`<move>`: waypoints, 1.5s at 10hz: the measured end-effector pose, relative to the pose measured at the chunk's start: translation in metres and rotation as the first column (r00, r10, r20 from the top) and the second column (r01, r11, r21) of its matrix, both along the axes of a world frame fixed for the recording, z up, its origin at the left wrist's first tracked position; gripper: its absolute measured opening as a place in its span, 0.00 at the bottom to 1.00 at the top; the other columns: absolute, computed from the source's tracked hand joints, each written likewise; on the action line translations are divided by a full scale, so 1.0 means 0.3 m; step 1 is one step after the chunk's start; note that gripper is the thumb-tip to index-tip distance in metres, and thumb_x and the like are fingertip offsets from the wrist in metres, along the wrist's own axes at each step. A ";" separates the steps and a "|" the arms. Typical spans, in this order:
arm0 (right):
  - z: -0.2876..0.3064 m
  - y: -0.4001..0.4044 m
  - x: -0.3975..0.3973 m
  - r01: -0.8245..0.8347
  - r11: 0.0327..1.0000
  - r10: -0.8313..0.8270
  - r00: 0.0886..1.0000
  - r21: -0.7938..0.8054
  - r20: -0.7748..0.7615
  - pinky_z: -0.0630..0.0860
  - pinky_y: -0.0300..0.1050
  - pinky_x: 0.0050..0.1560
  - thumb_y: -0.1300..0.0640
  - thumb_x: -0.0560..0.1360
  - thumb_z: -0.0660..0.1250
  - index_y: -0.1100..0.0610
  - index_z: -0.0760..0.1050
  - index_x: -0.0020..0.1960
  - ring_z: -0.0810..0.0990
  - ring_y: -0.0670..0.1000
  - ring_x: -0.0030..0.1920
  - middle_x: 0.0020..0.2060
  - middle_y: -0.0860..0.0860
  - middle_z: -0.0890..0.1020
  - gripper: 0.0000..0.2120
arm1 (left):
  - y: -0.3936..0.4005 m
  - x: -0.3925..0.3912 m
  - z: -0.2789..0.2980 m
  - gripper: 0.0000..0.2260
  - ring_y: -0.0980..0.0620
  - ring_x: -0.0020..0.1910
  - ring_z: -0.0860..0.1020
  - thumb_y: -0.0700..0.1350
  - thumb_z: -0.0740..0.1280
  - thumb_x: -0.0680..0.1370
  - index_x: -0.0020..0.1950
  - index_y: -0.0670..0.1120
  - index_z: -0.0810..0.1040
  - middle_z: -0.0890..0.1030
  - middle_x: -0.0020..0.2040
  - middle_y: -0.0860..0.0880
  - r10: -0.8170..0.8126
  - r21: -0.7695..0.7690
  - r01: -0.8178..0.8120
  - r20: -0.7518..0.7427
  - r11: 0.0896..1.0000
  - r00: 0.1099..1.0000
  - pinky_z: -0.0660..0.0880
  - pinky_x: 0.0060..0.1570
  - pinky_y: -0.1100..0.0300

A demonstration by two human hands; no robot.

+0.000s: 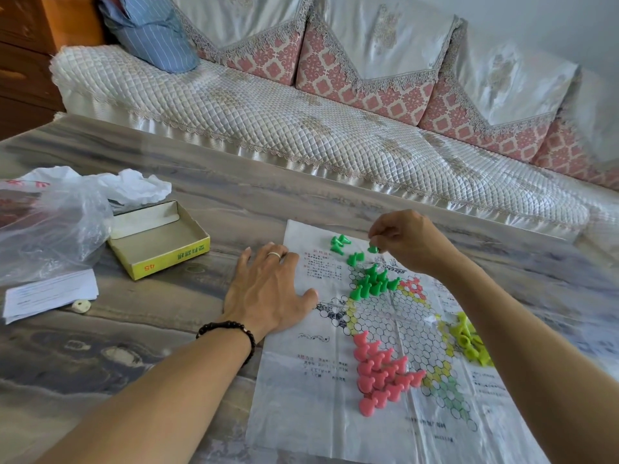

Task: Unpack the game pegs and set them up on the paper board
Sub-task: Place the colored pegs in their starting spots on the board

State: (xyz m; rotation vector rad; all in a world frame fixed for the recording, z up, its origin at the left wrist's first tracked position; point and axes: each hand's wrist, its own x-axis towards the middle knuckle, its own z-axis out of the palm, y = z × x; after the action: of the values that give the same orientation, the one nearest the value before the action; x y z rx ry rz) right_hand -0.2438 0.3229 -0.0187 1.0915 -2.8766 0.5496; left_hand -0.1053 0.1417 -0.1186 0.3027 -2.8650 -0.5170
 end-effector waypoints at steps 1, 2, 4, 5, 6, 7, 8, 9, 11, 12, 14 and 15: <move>0.013 -0.008 0.031 -0.048 0.995 0.048 0.999 0.084 -0.005 0.72 0.27 0.35 0.61 0.75 0.69 0.56 0.82 0.46 0.80 0.40 0.38 0.37 0.45 0.81 0.03 | -0.001 -0.001 0.000 0.31 0.50 0.75 0.57 0.65 0.57 0.74 0.72 0.50 0.66 0.64 0.75 0.49 0.000 0.000 0.000 0.001 1.000 1.000 0.50 0.75 0.44; 0.008 -0.017 0.051 -0.081 0.986 0.080 0.997 0.149 0.009 0.73 0.23 0.34 0.63 0.74 0.69 0.57 0.83 0.48 0.79 0.36 0.37 0.37 0.43 0.80 0.05 | -0.001 0.000 0.002 0.31 0.49 0.76 0.57 0.65 0.57 0.75 0.72 0.49 0.66 0.64 0.75 0.48 -0.004 -0.003 0.004 0.001 1.000 1.000 0.50 0.75 0.43; -0.012 -0.047 0.063 -0.120 0.954 0.116 0.993 0.273 0.030 0.78 0.37 0.46 0.63 0.73 0.69 0.54 0.84 0.48 0.80 0.40 0.40 0.43 0.46 0.85 0.07 | 0.000 0.004 0.004 0.30 0.48 0.76 0.55 0.65 0.57 0.75 0.73 0.49 0.65 0.63 0.76 0.47 -0.005 -0.005 0.005 0.013 1.000 1.000 0.49 0.75 0.43; -0.018 -0.058 0.062 -0.132 0.937 0.122 0.991 0.323 0.050 0.79 0.40 0.47 0.61 0.73 0.70 0.53 0.84 0.46 0.81 0.41 0.40 0.40 0.43 0.83 0.06 | 0.001 0.005 0.007 0.30 0.49 0.77 0.54 0.64 0.57 0.76 0.73 0.49 0.65 0.63 0.76 0.48 -0.004 0.002 0.003 0.014 1.000 1.000 0.49 0.75 0.43; -0.025 -0.062 0.058 -0.129 0.929 0.114 0.991 0.348 0.064 0.79 0.42 0.47 0.61 0.72 0.71 0.53 0.84 0.45 0.81 0.42 0.40 0.37 0.41 0.81 0.05 | 0.001 0.006 0.008 0.30 0.48 0.76 0.54 0.64 0.56 0.76 0.73 0.49 0.65 0.62 0.76 0.48 -0.009 0.000 0.009 0.016 1.000 1.000 0.49 0.75 0.43; -0.036 -0.065 0.057 -0.131 0.922 0.112 0.991 0.363 0.074 0.80 0.45 0.49 0.61 0.72 0.70 0.53 0.84 0.45 0.82 0.43 0.41 0.41 0.43 0.84 0.06 | 0.000 0.007 0.006 0.30 0.48 0.76 0.55 0.64 0.56 0.75 0.73 0.49 0.65 0.62 0.76 0.48 -0.010 -0.001 0.010 0.014 1.000 1.000 0.49 0.75 0.43; -0.044 -0.067 0.055 -0.130 0.916 0.105 0.991 0.379 0.087 0.81 0.46 0.50 0.62 0.72 0.70 0.53 0.84 0.45 0.83 0.44 0.41 0.41 0.45 0.85 0.07 | 0.000 0.006 0.005 0.30 0.48 0.76 0.55 0.64 0.56 0.76 0.73 0.49 0.65 0.62 0.76 0.48 -0.009 -0.004 0.009 0.016 1.000 1.000 0.49 0.75 0.43; -0.046 -0.069 0.054 -0.131 0.916 0.102 0.990 0.379 0.097 0.81 0.44 0.48 0.62 0.72 0.70 0.52 0.84 0.45 0.83 0.44 0.41 0.41 0.45 0.85 0.07 | 0.000 0.003 0.005 0.30 0.49 0.76 0.55 0.64 0.56 0.75 0.73 0.49 0.65 0.62 0.76 0.48 -0.010 -0.003 0.011 0.014 1.000 1.000 0.49 0.75 0.43; 0.000 -0.053 0.038 -0.096 0.966 0.072 0.992 0.240 0.107 0.73 0.29 0.36 0.63 0.75 0.67 0.55 0.82 0.51 0.79 0.40 0.38 0.40 0.41 0.79 0.08 | -0.001 0.003 0.004 0.30 0.49 0.76 0.55 0.64 0.57 0.75 0.73 0.49 0.64 0.63 0.76 0.48 -0.012 0.004 0.012 0.014 1.000 1.000 0.48 0.75 0.43; -0.004 -0.041 -0.009 -0.020 0.982 0.014 0.999 0.186 0.038 0.71 0.29 0.37 0.64 0.76 0.65 0.56 0.82 0.51 0.77 0.39 0.38 0.44 0.45 0.80 0.09 | -0.001 0.001 0.000 0.31 0.49 0.75 0.56 0.64 0.56 0.75 0.73 0.50 0.65 0.63 0.75 0.48 -0.010 0.007 0.010 0.005 1.000 1.000 0.49 0.75 0.43; -0.069 -0.037 -0.092 0.053 0.984 -0.060 0.998 0.170 0.035 0.74 0.36 0.47 0.64 0.74 0.69 0.56 0.82 0.50 0.79 0.44 0.41 0.46 0.50 0.83 0.07 | -0.002 -0.001 -0.007 0.29 0.50 0.75 0.56 0.64 0.57 0.74 0.71 0.51 0.66 0.64 0.74 0.50 -0.003 0.009 0.003 -0.018 1.000 1.000 0.49 0.75 0.44; -0.093 -0.043 -0.110 0.027 0.984 -0.046 0.994 0.174 0.102 0.76 0.36 0.49 0.63 0.72 0.71 0.56 0.82 0.49 0.81 0.44 0.42 0.45 0.50 0.83 0.07 | -0.002 -0.004 -0.011 0.29 0.50 0.75 0.56 0.64 0.57 0.74 0.70 0.51 0.67 0.65 0.74 0.50 0.003 0.014 -0.003 -0.023 1.000 1.000 0.49 0.75 0.44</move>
State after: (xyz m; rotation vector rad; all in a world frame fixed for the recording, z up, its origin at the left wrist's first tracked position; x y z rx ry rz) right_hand -0.2769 0.3098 -0.0467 1.0569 -3.0793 0.3741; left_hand -0.1065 0.1411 -0.1220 0.3014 -2.8395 -0.5372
